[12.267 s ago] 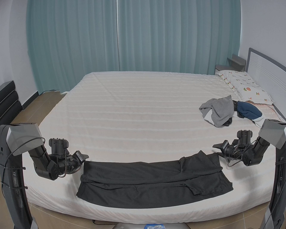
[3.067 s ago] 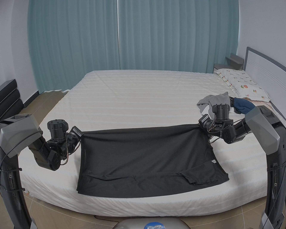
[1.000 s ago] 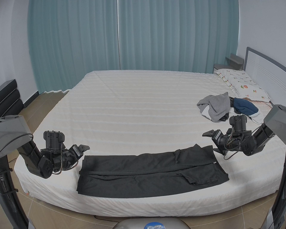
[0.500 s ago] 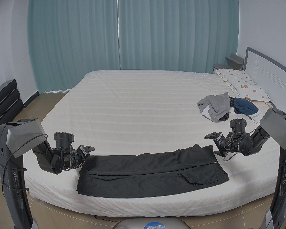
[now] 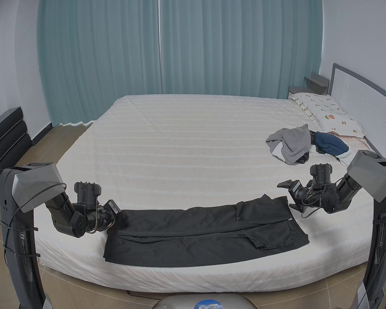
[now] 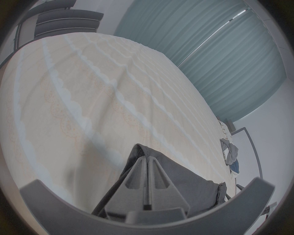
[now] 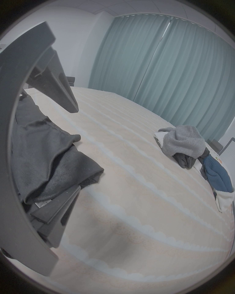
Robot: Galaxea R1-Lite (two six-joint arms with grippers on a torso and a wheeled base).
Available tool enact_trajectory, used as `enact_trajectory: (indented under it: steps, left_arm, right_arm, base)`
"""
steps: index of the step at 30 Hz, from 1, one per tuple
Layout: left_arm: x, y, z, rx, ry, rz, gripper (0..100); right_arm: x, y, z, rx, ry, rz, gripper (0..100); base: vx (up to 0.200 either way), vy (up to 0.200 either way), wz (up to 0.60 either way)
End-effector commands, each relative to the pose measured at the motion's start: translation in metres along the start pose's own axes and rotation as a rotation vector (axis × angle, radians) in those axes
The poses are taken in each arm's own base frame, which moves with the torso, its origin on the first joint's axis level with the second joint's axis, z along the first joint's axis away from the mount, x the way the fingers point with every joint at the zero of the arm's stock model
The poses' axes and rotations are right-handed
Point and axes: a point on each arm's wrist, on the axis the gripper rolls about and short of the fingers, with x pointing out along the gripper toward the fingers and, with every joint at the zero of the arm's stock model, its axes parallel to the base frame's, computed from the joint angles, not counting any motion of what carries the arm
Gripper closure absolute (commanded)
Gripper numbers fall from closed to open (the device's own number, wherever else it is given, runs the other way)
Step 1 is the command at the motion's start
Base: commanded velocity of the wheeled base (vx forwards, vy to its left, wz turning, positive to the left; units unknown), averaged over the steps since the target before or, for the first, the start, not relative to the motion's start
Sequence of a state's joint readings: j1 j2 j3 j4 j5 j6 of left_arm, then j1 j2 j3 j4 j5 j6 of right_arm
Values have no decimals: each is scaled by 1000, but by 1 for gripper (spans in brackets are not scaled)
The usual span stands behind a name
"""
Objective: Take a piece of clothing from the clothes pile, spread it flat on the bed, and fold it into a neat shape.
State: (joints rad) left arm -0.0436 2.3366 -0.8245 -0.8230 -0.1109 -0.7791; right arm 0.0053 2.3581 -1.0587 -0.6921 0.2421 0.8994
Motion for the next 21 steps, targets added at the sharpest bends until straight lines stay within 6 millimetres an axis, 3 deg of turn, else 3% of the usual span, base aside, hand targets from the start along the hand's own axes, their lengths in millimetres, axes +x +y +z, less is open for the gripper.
enact_trajectory:
  steps: [1,13,14,21]
  left_arm:
    - [-1,4,-1,-7,4,12,100]
    - [-1,6,0,-9,-6,24,100]
    - [-1,5,0,-9,-7,23,100]
    - [-1,6,0,-12,-7,25,100]
  right_arm:
    - [8,-10,-3,8,12,-19,0]
    - [21,-14,-3,-7,-13,16,0]
    - [22,-14,-3,-8,-14,17,100]
    - [23,-15,-3,-5,-16,16,100]
  base:
    - [0,0,0]
    - [0,0,0]
    - [0,0,0]
    - [0,0,0]
